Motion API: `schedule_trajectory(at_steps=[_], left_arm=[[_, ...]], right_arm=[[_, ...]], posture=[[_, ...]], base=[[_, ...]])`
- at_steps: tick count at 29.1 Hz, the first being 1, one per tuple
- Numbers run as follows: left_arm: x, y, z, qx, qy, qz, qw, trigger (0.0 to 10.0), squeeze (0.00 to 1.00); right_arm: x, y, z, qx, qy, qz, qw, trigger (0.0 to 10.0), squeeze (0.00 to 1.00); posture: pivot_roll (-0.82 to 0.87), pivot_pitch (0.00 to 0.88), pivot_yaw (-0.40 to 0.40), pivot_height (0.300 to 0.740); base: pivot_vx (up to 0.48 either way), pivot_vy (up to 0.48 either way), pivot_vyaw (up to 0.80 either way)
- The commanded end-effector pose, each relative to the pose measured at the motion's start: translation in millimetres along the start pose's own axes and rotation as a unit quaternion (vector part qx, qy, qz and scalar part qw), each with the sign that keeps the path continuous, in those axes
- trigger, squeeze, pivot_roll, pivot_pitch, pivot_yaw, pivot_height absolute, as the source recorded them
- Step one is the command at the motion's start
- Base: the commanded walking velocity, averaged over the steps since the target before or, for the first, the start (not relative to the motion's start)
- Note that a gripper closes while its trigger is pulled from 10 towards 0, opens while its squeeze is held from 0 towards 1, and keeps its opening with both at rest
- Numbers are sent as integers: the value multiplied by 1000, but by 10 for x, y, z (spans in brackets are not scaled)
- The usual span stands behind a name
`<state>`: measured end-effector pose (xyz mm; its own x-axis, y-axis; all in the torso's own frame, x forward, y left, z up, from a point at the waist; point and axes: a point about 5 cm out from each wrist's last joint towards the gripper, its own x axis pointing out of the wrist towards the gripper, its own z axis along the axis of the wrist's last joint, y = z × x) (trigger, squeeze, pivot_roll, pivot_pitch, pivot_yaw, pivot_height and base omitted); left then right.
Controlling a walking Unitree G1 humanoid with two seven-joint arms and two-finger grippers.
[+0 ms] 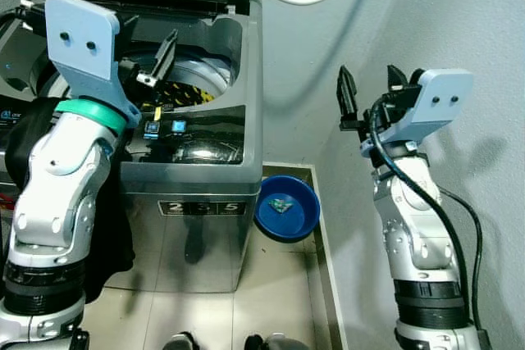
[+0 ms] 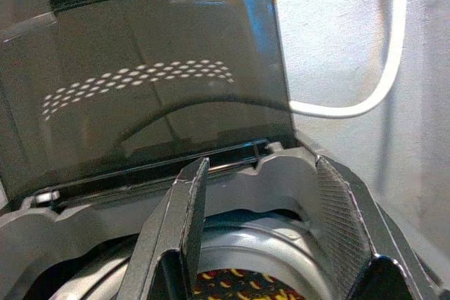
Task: Clothes washing
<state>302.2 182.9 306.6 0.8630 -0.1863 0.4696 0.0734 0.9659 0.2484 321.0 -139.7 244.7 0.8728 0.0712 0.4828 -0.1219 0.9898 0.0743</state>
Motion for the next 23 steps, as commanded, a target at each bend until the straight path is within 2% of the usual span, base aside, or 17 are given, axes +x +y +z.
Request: schedule_trajectory(at_steps=[1, 9, 18, 23], left_arm=[[19, -32, -31, -2, 4, 4, 1000, 10000, 0], [-17, -57, -74, -2, 20, 19, 1000, 10000, 0], [-56, -12, -79, 18, 21, 25, 999, 10000, 0], [-21, 3, -104, 0, 29, 38, 999, 10000, 0]], right_arm=[[36, -26, 3, 2, -3, -8, 1000, 10000, 0], [69, 30, -3, 18, 1, 1, 1000, 10000, 0], [98, 83, 16, 1, -6, 25, 1000, 10000, 0], [97, 49, 35, -3, -5, 26, 1000, 10000, 0]], posture=[[62, 75, -9, 740], [53, 73, -11, 740], [31, 56, -14, 740], [31, 66, -10, 740]], base=[[0, 0, 0], [0, 0, 0], [0, 0, 0], [0, 0, 0]])
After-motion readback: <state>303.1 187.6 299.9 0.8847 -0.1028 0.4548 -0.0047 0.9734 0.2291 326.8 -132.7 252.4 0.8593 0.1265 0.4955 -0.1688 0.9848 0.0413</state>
